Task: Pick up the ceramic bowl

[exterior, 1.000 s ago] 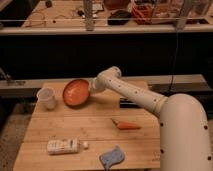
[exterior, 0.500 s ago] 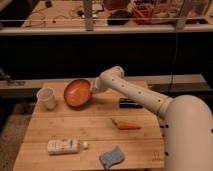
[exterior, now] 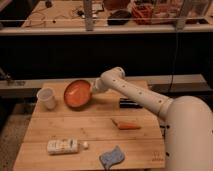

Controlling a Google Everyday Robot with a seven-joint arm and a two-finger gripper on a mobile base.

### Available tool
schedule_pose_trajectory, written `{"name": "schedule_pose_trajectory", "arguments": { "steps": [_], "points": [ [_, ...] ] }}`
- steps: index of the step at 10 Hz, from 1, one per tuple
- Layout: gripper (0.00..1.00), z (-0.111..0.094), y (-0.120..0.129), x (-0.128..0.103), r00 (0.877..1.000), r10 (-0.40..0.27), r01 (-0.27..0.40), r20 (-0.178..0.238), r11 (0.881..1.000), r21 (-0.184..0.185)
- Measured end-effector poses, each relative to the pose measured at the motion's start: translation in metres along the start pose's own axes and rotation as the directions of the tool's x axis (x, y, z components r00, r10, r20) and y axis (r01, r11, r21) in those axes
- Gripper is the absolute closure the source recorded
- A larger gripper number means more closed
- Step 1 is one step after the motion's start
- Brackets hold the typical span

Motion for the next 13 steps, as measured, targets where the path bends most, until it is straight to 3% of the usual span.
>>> {"name": "schedule_pose_trajectory", "arguments": {
  "steps": [13],
  "points": [
    [1.0,-0.0098,0.0087,-0.0065,0.997,-0.073,0.072,0.021,0.997,0.035]
  ]
}}
